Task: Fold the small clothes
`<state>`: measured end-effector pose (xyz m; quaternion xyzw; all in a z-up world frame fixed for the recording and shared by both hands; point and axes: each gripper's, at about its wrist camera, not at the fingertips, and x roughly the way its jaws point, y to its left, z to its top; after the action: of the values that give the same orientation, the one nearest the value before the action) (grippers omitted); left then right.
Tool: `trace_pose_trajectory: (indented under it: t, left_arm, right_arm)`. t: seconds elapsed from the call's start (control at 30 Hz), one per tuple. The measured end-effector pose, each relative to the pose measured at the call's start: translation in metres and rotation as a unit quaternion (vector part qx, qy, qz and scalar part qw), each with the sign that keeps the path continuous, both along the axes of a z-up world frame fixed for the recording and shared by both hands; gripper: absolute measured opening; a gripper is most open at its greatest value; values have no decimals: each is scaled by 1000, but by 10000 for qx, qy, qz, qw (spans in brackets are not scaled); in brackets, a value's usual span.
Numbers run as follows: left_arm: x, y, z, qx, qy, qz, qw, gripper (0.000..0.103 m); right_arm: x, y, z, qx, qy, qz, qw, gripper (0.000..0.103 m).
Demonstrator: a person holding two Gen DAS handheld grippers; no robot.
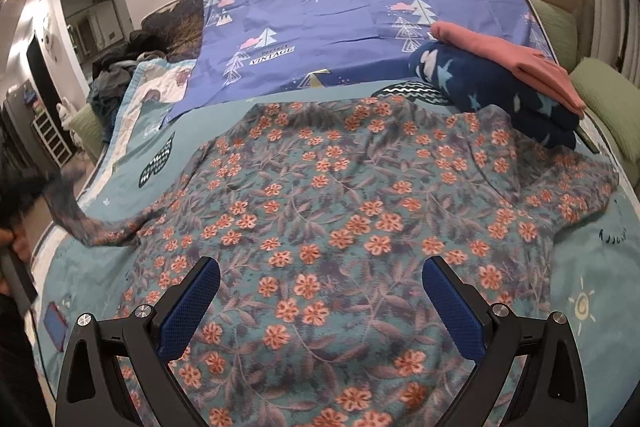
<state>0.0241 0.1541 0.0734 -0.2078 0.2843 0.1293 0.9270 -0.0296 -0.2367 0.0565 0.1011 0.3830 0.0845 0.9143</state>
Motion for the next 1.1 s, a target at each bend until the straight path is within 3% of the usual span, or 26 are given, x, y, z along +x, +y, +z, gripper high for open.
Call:
trace_pose_trajectory:
  t: [0.1, 0.17, 0.33, 0.5, 0.7, 0.77, 0.83, 0.93, 1.07, 1.1]
  left_arm:
    - [14, -50, 42, 250, -429, -639, 9967, 5]
    - [25, -95, 67, 474, -713, -1177, 9894, 5]
    - [33, -206, 91, 742, -1079, -2503, 9593, 5]
    - [37, -299, 74, 727, -962, -3643, 9235, 5]
    - [36, -384, 12, 1071, -174, -4464, 8882, 5]
    - [33, -394, -6, 1112, 87, -4600, 8809, 19]
    - [28, -399, -15, 1111, 235, -4659, 8775, 31]
    - [8, -383, -13, 1184, 163, -4677, 8758, 40]
    - [-5, -336, 2, 1142, -119, -4330, 8940, 65]
    - [-8, -325, 5, 1110, -147, -4234, 8990, 66]
  right_arm:
    - [-5, -14, 2, 71, -64, -97, 9999, 103]
    - [-8, -28, 3, 163, -95, -203, 9996, 103]
    - [-15, -68, 0, 459, -54, -504, 9977, 103]
    - [-23, -105, -10, 614, 66, -832, 9946, 103]
    - [-27, -138, -25, 988, 265, -842, 9912, 103]
    - [-26, -143, -30, 1124, 302, -768, 9902, 103]
    - [-25, -148, -34, 1246, 340, -711, 9891, 103]
    - [-20, -155, -38, 1418, 380, -596, 9874, 103]
    - [-8, -159, -41, 1579, 430, -410, 9857, 103]
    - [-5, -159, -41, 1633, 461, -360, 9848, 103]
